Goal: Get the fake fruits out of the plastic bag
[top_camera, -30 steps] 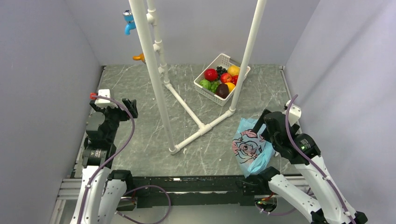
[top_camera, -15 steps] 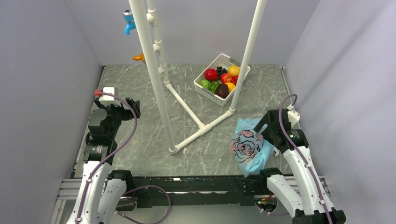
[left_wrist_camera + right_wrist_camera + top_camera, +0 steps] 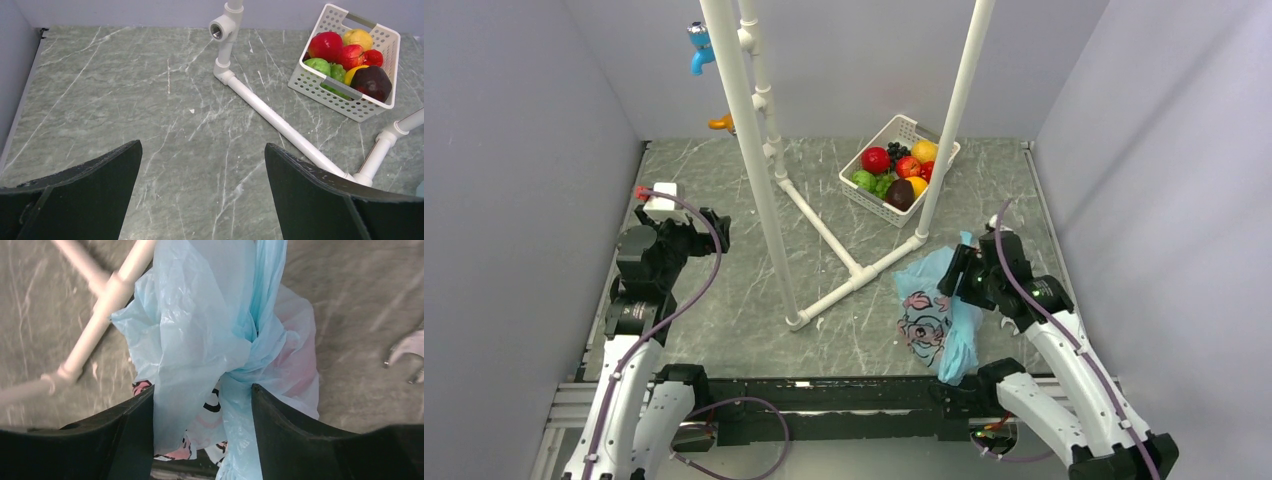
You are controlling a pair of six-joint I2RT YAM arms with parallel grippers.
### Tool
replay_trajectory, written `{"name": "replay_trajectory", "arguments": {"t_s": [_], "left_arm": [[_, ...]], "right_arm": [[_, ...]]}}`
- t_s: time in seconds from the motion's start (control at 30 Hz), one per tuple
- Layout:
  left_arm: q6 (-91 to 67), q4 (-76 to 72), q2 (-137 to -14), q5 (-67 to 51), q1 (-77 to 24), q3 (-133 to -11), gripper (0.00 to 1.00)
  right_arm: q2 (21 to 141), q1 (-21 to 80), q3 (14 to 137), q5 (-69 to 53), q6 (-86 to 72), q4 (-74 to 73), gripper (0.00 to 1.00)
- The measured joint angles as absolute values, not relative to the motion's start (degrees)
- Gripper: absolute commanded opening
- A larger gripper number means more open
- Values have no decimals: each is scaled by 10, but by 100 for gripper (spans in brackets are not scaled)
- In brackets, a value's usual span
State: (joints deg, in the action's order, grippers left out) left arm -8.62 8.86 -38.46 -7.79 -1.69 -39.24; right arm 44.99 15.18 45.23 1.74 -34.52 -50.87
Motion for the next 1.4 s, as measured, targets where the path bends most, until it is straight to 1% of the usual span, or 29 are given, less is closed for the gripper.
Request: {"name": "replay_trajectory", "arguments": {"t_s": [0.13,0.2,0.27,0.3,0.37,0.47,0.53,0.57,0.6,0.67,0.73,0.8,0.83,0.9,0.97,1.07,1.13,1.23,1.4], "left_arm": [[-86,89,-385,-79,-19,-392,99],[-86,93,-387,-77,-23,-394,99],[-84,97,-391,-76,-38,-399,99],[-81,98,-394,-75,-46,-400,99],[-77,98,-401,-77,-64,-403,99],[-68,103,-432,-97,-87,-416,99],[-67,103,-461,-122,-92,-427,99],[-67,103,-476,-135,-92,-432,99],[-68,100,-497,-154,-92,-436,99],[-72,95,-530,-186,-92,-437,99],[-78,90,-563,-222,-92,-438,99],[-85,91,-602,-258,-92,-448,99],[-88,92,-620,-272,-92,-458,99],[-94,93,-661,-300,-92,-487,99],[-98,93,-698,-324,-92,-523,99],[-95,92,-728,-343,-92,-561,99],[-92,90,-729,-346,-92,-564,99],[-84,101,-717,-320,-93,-562,99],[-54,112,-623,-253,-93,-524,99]], "right_arm": [[456,237,452,9,-344,-500,58],[470,274,452,4,-344,-491,57],[486,304,453,-3,-345,-479,50],[492,316,453,-4,-345,-472,49],[497,336,453,-6,-346,-459,41],[506,355,460,-6,-347,-443,35],[517,363,471,-6,-346,-430,34],[523,366,478,-5,-346,-425,28],[529,369,486,-5,-345,-420,26],[539,373,500,-5,-340,-413,25],[547,377,511,-5,-339,-404,17],[549,381,516,-5,-336,-394,13],[549,382,517,-5,-335,-392,8],[552,384,520,-3,-333,-388,6],[558,387,528,1,-329,-386,1],[573,389,553,6,-324,-382,0],[591,392,579,10,-323,-375,0],[634,399,628,12,-321,-349,0],[736,429,702,37,-321,-289,0]]}}
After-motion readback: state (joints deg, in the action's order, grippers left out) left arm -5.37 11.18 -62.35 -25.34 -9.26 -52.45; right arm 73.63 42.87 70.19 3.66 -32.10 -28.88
